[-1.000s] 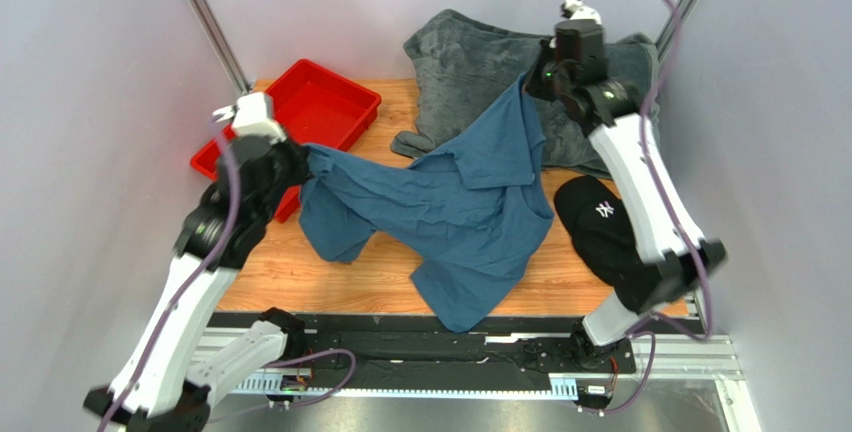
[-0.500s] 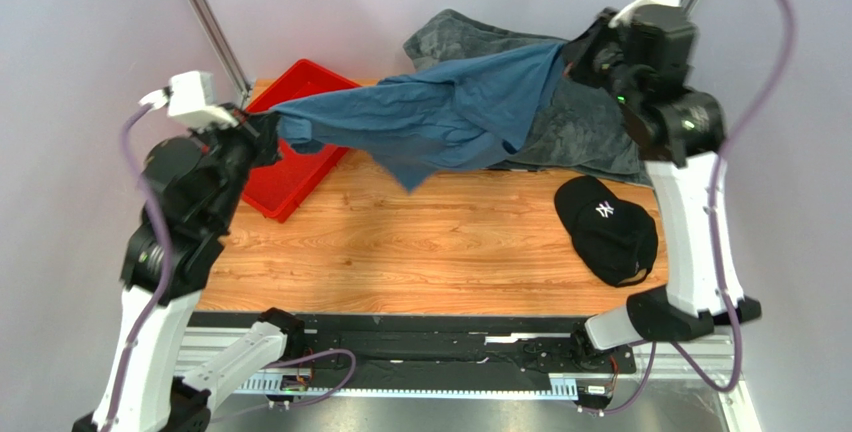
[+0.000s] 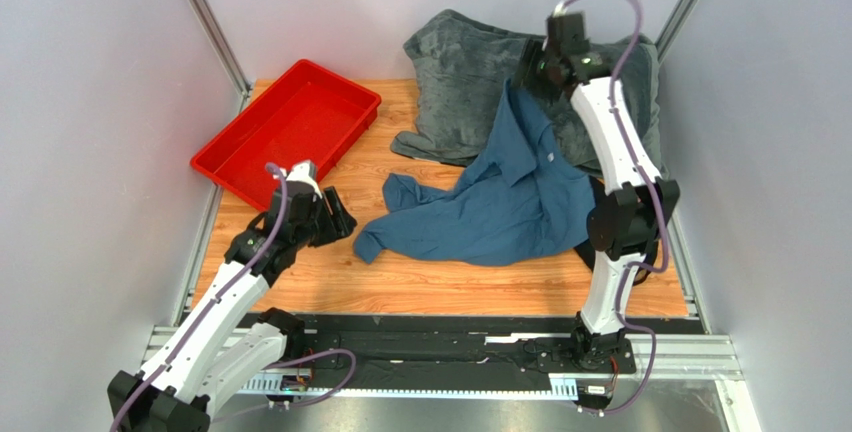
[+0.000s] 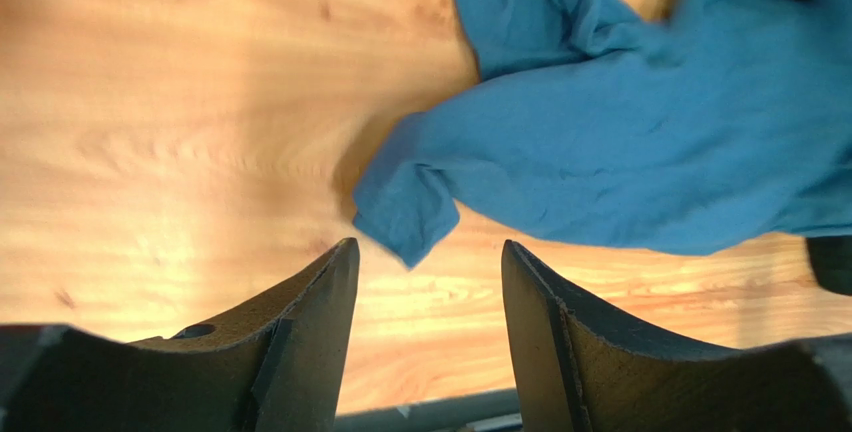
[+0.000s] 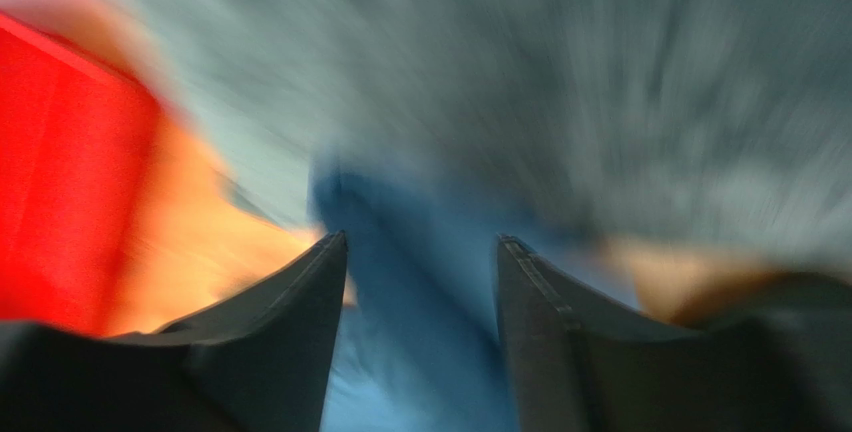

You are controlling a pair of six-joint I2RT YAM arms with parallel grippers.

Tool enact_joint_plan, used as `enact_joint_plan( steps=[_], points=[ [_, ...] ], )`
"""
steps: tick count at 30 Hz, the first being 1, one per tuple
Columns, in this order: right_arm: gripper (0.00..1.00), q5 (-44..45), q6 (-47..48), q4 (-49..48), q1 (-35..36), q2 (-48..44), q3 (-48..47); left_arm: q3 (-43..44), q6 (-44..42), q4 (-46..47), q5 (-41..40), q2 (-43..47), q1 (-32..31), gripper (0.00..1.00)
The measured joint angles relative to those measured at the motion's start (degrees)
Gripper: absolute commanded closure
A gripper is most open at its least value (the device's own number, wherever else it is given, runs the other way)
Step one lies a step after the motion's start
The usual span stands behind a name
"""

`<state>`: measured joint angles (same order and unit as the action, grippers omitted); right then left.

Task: Roll the t-shirts
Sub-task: Flatten out the T-shirt at the center of the board.

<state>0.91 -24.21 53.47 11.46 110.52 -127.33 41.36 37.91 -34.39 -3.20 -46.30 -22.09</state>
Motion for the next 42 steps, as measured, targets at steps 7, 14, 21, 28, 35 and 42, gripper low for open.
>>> enact_joint_plan(
  steps=[7, 14, 21, 28, 35, 42],
  points=[
    [0.36, 3.0, 0.3, 3.3, 2.9, -6.8, 24.7, -2.6, 6.0, 2.8, 2.4, 3.4, 0.0, 0.47],
    [0.35, 6.8, 0.3, -1.8, 6.3, -26.9, 34.9, 5.4, 3.3, 10.3, 4.5, -18.4, 0.0, 0.47],
    [0.35, 9.6, 2.1, -6.6, 6.0, -22.5, 38.7, 20.6, -0.3, 14.6, 4.2, -37.9, -0.1, 0.46],
    [0.35, 12.0, 4.0, -8.2, 6.0, -13.1, 35.4, 28.0, -0.9, 14.8, 4.0, -49.8, -0.1, 0.46],
    [0.37, 13.4, 4.6, -9.2, 6.0, -8.4, 29.3, 31.7, -0.6, 12.3, 2.2, -57.3, -0.4, 0.47],
    [0.38, 15.9, 5.7, -9.7, 5.9, -6.4, 26.8, 35.2, 0.7, 11.0, 0.0, -59.8, -0.7, 0.48]
  ],
)
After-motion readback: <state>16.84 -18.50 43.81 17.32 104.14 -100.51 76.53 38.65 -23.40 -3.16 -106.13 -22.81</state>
